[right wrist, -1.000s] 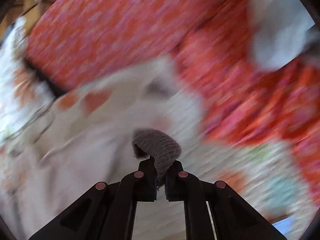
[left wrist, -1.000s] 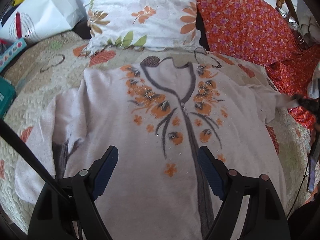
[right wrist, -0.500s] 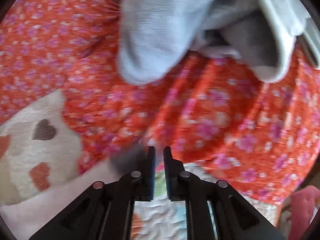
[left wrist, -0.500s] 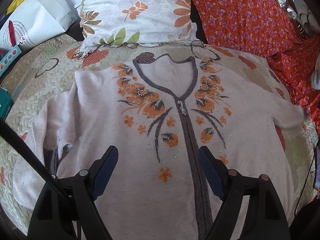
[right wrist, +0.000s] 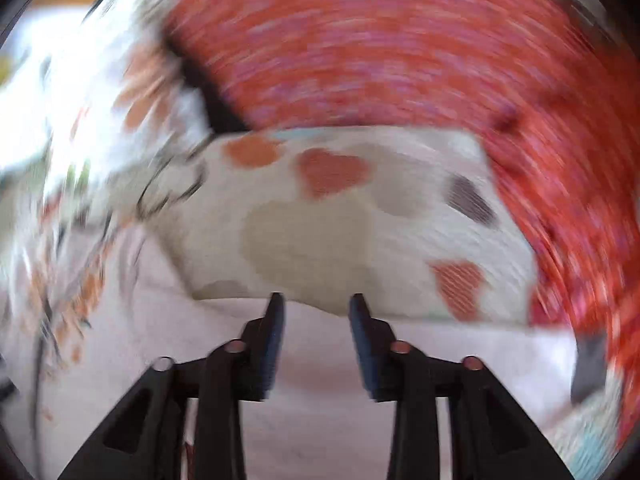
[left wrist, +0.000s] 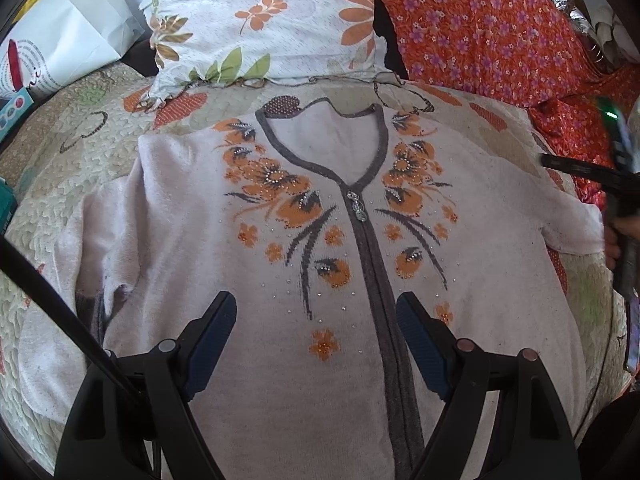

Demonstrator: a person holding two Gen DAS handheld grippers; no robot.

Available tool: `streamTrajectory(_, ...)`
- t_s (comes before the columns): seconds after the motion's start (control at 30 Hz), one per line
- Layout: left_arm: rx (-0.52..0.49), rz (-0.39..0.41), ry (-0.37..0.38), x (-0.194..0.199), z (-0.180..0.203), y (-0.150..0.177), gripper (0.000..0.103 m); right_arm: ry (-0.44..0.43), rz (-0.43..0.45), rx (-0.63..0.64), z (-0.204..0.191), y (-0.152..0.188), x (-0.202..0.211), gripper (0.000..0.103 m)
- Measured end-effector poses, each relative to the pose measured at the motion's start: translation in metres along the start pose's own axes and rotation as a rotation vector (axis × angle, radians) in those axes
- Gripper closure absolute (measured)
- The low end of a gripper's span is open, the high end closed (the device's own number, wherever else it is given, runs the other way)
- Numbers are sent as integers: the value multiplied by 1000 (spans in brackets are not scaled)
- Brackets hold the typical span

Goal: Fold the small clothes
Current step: 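Grasp the grey cuff of the white cardigan sleeve with the right gripper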

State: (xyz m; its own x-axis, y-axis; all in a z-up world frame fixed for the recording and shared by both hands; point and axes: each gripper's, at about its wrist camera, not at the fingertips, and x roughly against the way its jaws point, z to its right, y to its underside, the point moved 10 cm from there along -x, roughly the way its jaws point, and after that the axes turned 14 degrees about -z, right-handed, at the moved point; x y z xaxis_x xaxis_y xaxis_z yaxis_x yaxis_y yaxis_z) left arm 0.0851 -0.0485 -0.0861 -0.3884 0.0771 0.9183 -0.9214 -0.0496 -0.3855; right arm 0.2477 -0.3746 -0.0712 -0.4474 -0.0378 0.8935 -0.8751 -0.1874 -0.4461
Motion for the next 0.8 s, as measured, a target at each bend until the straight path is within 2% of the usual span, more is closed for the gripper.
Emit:
streamTrajectory(0.07, -2, -13, 11, -1, 1, 1, 22, -41, -78, 81, -19, 0, -28, 52)
streamTrajectory(0.13, -16, -19, 12, -2, 2, 3, 22, -43, -148, 137, -37, 7, -46, 52)
streamTrajectory(0.17, -26, -20, 11, -1, 3, 4, 22, -37, -145, 148, -40, 6, -47, 52)
streamTrajectory(0.2, -32, -19, 10, 0, 4, 5, 22, -74, -153, 133, -40, 8, -44, 56)
streamTrajectory(0.23, -38, -16, 8, 0, 4, 5, 22, -146, -176, 100, -42, 10, -43, 82)
streamTrajectory(0.27, -44, -16, 3, 1, 4, 6, 22, -201, -189, 70, -41, 11, -39, 100)
streamTrajectory(0.37, -42, -33, 1, 0, 0, 7, 22, -177, -170, 30, -34, 7, -32, 101)
streamTrajectory(0.47, -25, -29, 17, 2, -2, 5, 22, -62, -113, -97, -17, -21, -33, 101)
streamTrajectory(0.57, -14, -16, 23, 5, -2, 3, 22, 45, -80, -164, -8, -29, -31, 101)
streamTrajectory(0.6, -6, -12, 29, 6, -3, 1, 22, 49, -68, -173, -3, -30, -25, 101)
streamTrajectory(0.63, 4, -10, 39, 8, -4, 1, 22, 11, -63, -190, -2, -28, -18, 101)
streamTrajectory(0.7, 18, -3, 50, 13, -6, -1, 22, -30, -69, -224, 14, -15, 4, 96)
streamTrajectory(0.77, 23, 14, 58, 20, -7, -2, 22, -29, -68, -273, 38, 5, 29, 78)
streamTrajectory(0.8, 26, 23, 64, 24, -9, -2, 22, -31, -69, -319, 55, 18, 41, 74)
